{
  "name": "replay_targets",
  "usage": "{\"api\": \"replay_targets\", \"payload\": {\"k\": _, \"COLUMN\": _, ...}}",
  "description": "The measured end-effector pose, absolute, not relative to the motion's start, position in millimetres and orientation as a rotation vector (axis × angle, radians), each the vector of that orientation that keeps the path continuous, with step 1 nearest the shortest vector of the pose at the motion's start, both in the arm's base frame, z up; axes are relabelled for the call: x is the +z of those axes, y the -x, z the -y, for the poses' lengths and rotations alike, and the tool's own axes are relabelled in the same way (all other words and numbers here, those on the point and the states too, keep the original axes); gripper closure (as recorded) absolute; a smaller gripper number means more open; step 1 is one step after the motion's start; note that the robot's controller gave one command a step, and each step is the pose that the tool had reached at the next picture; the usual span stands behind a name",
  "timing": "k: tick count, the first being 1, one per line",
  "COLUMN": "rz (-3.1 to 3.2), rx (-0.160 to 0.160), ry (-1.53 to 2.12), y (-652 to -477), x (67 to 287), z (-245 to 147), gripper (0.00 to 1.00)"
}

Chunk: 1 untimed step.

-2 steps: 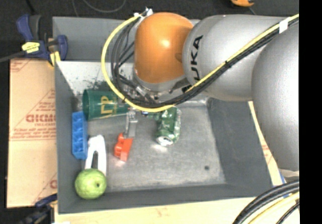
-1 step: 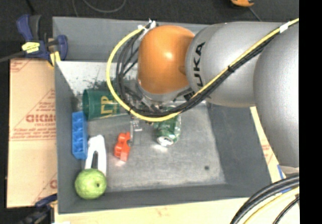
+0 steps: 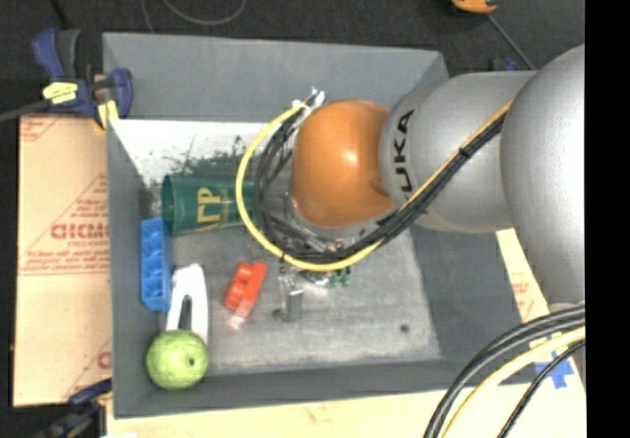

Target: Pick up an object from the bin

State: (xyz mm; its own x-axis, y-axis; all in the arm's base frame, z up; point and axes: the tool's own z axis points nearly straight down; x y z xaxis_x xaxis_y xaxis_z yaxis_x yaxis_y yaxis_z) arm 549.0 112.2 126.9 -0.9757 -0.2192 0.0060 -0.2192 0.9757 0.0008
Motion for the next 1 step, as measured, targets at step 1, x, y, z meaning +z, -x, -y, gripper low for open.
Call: {"api": "replay_targets", "payload": {"k": 1, "rz": 3.127, "rx": 0.001, "ry": -0.341, "y": -589.2, "x": 119.3, "z": -83.3, "gripper": 0.0}}
